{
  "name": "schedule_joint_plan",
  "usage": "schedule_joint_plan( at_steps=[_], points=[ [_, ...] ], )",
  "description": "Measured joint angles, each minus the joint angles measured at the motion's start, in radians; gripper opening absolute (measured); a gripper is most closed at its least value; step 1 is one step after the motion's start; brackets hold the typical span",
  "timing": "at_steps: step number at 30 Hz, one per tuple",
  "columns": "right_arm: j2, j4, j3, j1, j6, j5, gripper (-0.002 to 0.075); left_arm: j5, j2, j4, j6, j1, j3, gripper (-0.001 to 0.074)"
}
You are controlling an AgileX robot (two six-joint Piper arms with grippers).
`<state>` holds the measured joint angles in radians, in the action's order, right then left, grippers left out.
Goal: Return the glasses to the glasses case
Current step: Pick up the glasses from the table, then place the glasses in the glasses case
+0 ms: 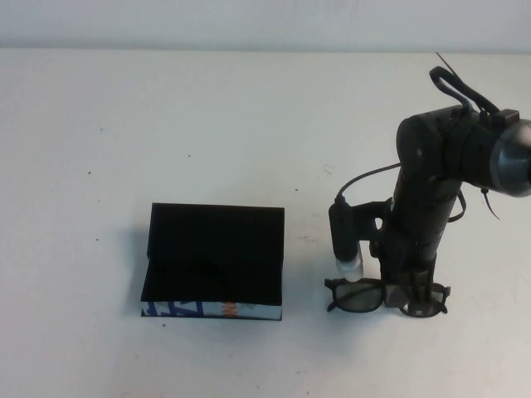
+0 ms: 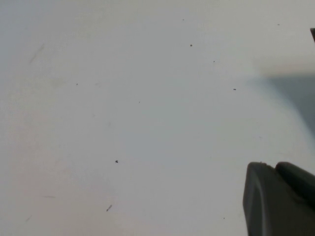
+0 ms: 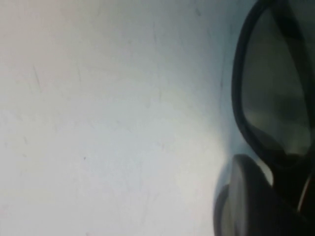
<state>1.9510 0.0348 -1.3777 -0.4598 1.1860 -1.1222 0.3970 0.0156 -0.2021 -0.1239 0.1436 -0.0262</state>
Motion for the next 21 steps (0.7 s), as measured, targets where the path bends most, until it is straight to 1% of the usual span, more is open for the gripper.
schedule_joint_plan(
  at_steps=[4,5,8,13,16,21],
  points=[
    [-0.004,0.0,-0.002,0.0,0.0,-0.016,0.0054,0.0,0.0,0.0,0.0,0.0,0.0,0.0],
    [-0.006,0.0,-0.002,0.0,0.0,-0.023,0.0045,0.0,0.0,0.0,0.0,0.0,0.0,0.0],
    [-0.011,-0.005,-0.011,0.0,-0.027,-0.044,0.0044,0.0,0.0,0.0,0.0,0.0,0.0,0.0],
    [-0.034,-0.007,-0.046,-0.017,-0.155,-0.073,0.0044,0.0,0.0,0.0,0.0,0.0,0.0,0.0],
    [-0.071,-0.007,-0.066,-0.05,-0.217,-0.078,0.0044,0.0,0.0,0.0,0.0,0.0,0.0,0.0],
    [-0.104,-0.007,-0.141,-0.135,-0.248,-0.092,0.0044,0.0,0.0,0.0,0.0,0.0,0.0,0.0]
  ],
)
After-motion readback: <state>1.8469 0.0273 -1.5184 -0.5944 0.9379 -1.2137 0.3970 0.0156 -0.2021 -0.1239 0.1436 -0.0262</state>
